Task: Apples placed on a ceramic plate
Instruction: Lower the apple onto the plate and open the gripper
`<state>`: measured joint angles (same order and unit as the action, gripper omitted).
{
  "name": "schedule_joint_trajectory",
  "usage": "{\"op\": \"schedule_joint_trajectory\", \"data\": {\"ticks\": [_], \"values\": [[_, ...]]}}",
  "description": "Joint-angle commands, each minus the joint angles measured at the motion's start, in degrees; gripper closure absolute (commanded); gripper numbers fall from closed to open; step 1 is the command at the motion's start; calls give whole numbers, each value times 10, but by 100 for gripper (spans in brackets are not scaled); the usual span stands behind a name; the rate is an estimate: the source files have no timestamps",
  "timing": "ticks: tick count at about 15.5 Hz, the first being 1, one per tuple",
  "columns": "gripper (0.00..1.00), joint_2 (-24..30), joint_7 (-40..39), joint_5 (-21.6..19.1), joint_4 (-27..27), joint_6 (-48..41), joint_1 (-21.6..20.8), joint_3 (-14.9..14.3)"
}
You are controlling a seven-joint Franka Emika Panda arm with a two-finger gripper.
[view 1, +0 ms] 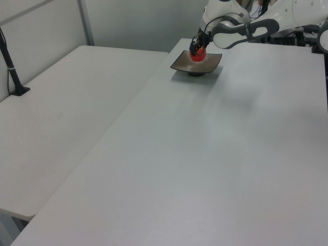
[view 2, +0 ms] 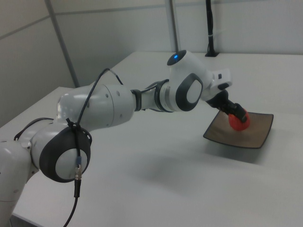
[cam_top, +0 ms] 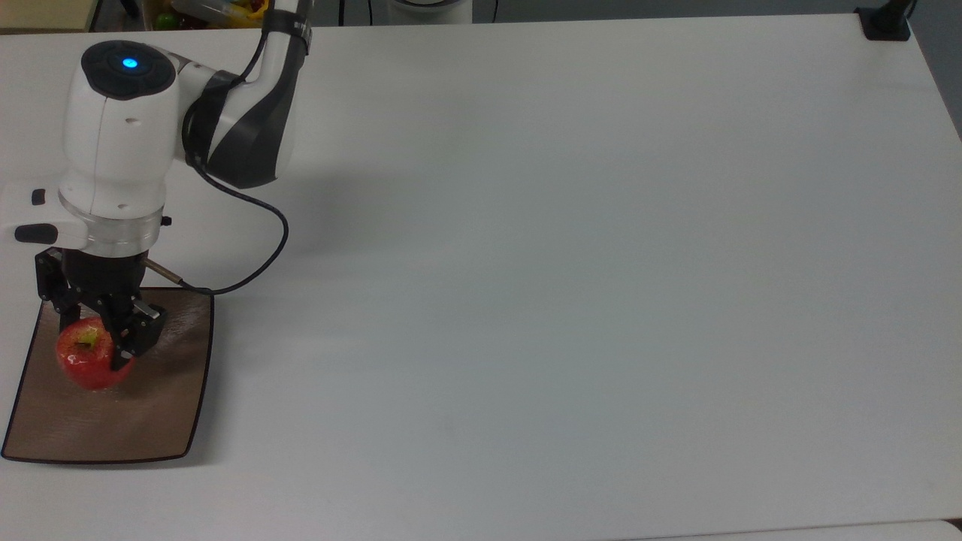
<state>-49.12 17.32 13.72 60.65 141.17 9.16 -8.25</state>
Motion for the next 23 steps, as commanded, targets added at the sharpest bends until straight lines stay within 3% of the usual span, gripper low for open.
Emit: {"op": "schedule_joint_trajectory", "data": {"ticks": [1,3,6,12,13,14,15,16,20,23], "values": [[82,-18,2,3,-12,17,-1,-4],[82,-19,4,-4,-11,26,2,1],[81,-29,11,-85,-8,63,2,1],[79,-38,10,-97,-4,66,5,0],[74,-39,10,-97,-1,67,5,-1],[54,-39,13,-98,4,68,5,0],[4,-38,11,-98,6,75,7,0],[0,-39,10,-97,17,90,5,-1],[0,-29,11,-98,32,117,7,0],[0,7,11,-100,40,116,16,3]]}}
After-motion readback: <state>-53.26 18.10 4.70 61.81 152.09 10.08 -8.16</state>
